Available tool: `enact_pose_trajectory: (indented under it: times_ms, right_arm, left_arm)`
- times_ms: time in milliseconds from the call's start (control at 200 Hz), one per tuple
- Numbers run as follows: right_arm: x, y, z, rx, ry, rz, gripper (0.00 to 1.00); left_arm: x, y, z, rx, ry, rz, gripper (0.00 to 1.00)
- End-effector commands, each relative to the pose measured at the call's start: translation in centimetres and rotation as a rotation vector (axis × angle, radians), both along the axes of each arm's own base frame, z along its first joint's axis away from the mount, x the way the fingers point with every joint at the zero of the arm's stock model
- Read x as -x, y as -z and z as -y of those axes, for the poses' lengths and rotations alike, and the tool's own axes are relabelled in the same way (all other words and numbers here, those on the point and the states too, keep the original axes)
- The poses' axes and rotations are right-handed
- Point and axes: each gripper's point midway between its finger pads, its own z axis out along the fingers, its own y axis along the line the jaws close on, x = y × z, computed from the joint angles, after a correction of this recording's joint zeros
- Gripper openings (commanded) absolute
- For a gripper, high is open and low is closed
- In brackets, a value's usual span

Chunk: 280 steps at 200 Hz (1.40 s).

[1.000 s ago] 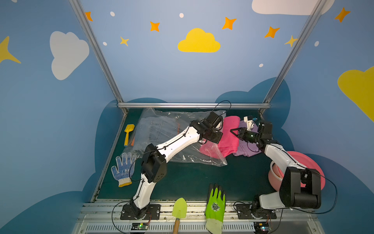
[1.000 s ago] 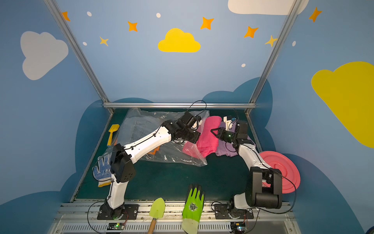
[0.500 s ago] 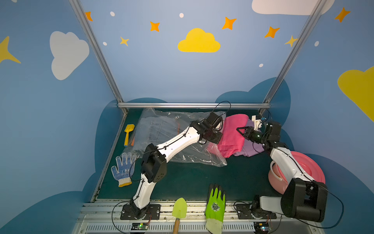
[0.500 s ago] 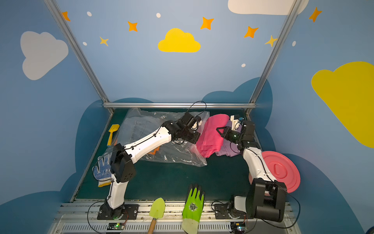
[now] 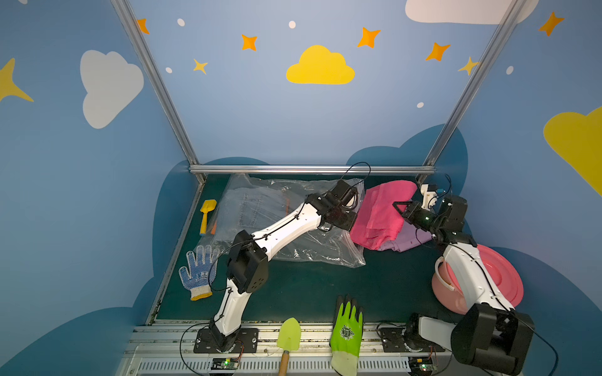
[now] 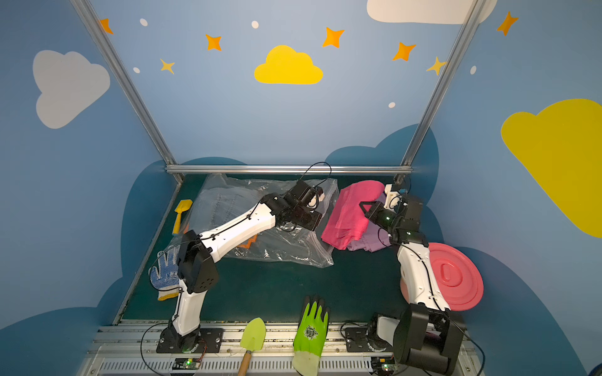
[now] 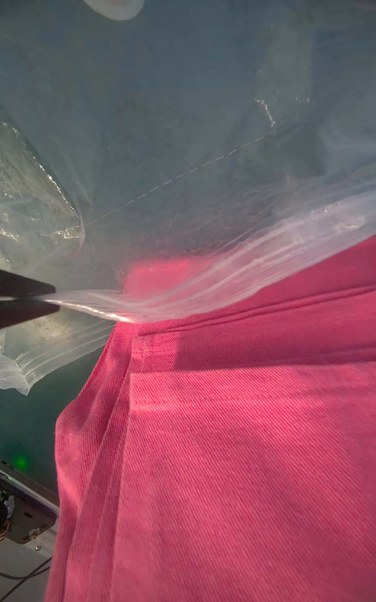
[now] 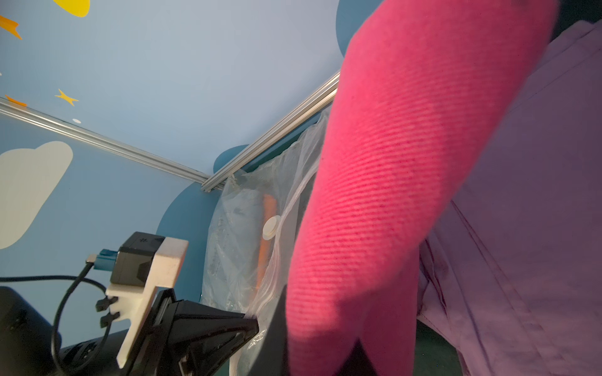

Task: Take the trousers out of the vacuum bag
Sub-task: Take out the trousers from the vacuum bag, then place the trousers at the center of the board.

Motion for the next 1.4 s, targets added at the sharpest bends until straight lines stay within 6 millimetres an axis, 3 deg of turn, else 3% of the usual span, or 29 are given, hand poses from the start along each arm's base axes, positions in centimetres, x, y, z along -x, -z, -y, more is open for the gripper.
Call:
enact_pose_trajectory:
  times_ms: [0, 511, 791, 1076, 1397]
  right_arm:
    - [-0.3, -7.2, 0.7, 0.034, 0.025, 0.219, 0.0]
    - [-0.9, -11.1, 4.1, 0.023, 0.165, 0.285, 0.0]
    - [-2.7, -12.8, 6.0, 0.0, 0.236, 0.314, 0.0]
    - [-5.5, -12.6, 7.9, -0.029, 0.314, 0.301, 0.0]
    - [-9.0, -11.1, 8.7, -0.09, 0.354, 0.27, 0.0]
  left_arm:
    - [0.0, -0.9, -0.6, 0.012, -0.005, 0.005, 0.05]
    - [-0.3, -0.7, -0.7, 0.016, -0.006, -0.002, 0.05]
    - [-0.4, -0.7, -0.7, 0.02, -0.006, -0.003, 0.05]
    - [-0.5, -0.7, -1.0, 0.025, -0.01, -0.004, 0.05]
    - [-0.5, -0.6, -1.4, 0.028, -0.018, -0.006, 0.05]
